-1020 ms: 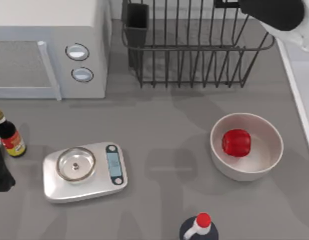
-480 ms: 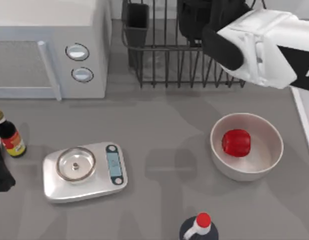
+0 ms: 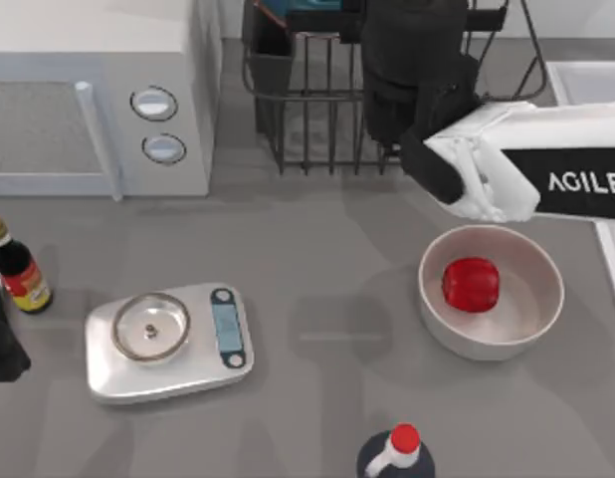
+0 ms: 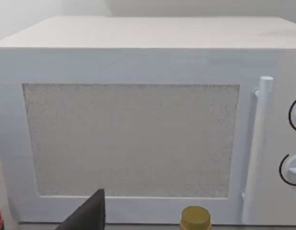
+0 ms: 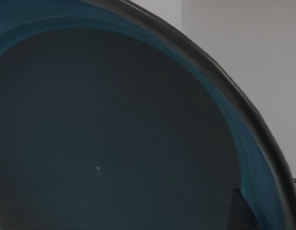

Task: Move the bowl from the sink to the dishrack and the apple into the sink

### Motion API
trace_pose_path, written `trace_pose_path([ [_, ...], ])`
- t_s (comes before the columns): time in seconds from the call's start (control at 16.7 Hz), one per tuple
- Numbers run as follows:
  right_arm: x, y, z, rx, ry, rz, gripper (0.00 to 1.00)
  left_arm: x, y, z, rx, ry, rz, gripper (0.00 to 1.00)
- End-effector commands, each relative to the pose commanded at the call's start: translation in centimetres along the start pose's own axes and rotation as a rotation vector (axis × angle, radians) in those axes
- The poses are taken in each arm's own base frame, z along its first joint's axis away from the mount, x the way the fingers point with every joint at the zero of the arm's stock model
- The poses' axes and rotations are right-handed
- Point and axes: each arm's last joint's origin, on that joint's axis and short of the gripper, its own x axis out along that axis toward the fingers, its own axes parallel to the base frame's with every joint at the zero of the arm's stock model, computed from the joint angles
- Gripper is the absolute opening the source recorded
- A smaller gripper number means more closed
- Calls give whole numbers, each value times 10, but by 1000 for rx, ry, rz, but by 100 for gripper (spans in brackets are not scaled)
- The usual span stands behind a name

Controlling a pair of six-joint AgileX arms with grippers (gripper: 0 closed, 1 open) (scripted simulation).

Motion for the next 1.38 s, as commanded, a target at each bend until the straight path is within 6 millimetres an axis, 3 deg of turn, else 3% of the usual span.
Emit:
trace_pose_path([
  [0.3, 1, -1, -1, 0, 1, 0, 0, 0, 0, 0, 0, 0, 0, 100],
  [1.08, 1, -1, -1, 0, 1, 0, 98, 0, 0, 0, 0, 0, 0, 100],
  [1.38, 1, -1, -1, 0, 1, 0, 100, 0, 0, 0, 0, 0, 0, 100],
])
